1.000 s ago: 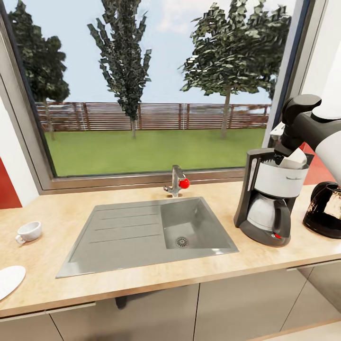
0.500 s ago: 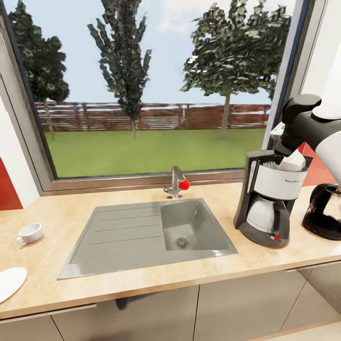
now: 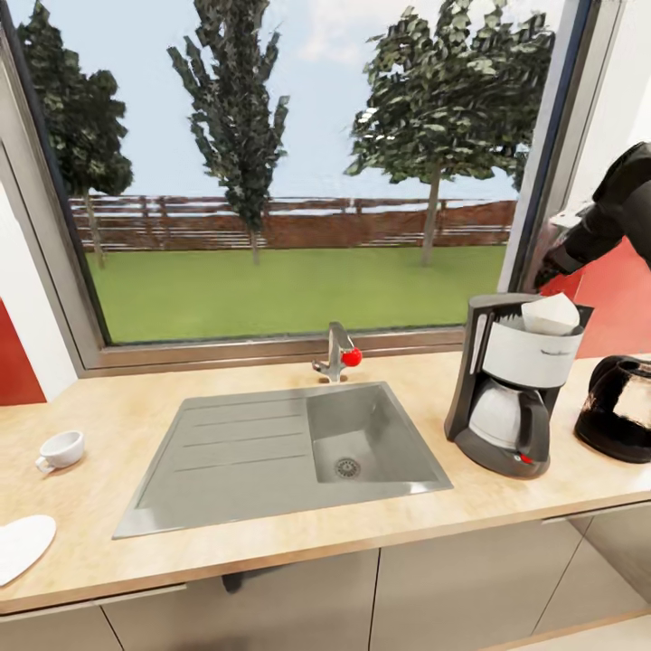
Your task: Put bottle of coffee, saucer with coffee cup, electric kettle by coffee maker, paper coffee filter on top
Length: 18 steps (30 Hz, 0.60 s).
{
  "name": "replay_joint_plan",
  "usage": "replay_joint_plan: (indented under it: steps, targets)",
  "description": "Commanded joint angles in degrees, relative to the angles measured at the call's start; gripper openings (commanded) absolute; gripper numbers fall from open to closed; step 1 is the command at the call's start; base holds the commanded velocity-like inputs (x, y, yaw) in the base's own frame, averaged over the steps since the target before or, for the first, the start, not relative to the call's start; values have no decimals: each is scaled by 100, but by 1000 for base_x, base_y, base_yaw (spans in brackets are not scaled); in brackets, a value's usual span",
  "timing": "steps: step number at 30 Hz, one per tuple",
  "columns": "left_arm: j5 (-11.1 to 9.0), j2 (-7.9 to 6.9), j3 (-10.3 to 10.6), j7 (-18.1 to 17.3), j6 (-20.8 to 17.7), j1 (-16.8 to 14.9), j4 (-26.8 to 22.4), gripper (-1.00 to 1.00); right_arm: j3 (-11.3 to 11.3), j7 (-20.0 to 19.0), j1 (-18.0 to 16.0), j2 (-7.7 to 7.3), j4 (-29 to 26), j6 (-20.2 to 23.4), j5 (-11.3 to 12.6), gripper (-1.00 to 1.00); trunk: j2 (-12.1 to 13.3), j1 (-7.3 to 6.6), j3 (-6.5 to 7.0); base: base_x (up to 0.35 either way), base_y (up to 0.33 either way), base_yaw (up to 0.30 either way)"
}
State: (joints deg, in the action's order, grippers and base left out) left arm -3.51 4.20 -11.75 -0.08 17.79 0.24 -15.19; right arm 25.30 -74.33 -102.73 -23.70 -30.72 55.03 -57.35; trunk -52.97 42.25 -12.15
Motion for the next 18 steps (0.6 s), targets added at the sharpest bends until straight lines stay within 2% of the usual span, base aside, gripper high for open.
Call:
replay_joint_plan:
  steps: [1, 2, 4, 9, 12, 13, 18]
  targets:
    - [-36, 2, 6, -1, 5, 2, -11, 100, -205, -59, -8, -33, -93, 31, -32, 100, 38, -21, 11, 0, 0, 0]
    - [-36, 2, 6, -3, 5, 2, -11, 100, -964, -73, -14, -132, -396, -38, -26, 100, 78, -43, 29, 0, 0, 0]
    - [-36, 2, 6, -2, 5, 2, -11, 100, -1386, -106, -4, -282, -666, -315, -8, 100, 118, -65, 47, 0, 0, 0]
    - [-36, 2, 6, -1, 5, 2, -11, 100, -1593, -310, 10, -478, -847, -596, 129, 100, 118, -65, 47, 0, 0, 0]
    - [-36, 2, 6, -1, 5, 2, -11, 100, -1643, -482, 23, -613, -960, -670, 249, 100, 118, -65, 47, 0, 0, 0]
    - [-36, 2, 6, -1, 5, 2, -11, 100, -1661, -556, 34, -703, -1053, -698, 320, 100, 118, -65, 47, 0, 0, 0]
    - [-36, 2, 6, -1, 9, 2, -11, 100, -1689, -648, 52, -838, -1221, -732, 477, 100, 118, -65, 47, 0, 0, 0]
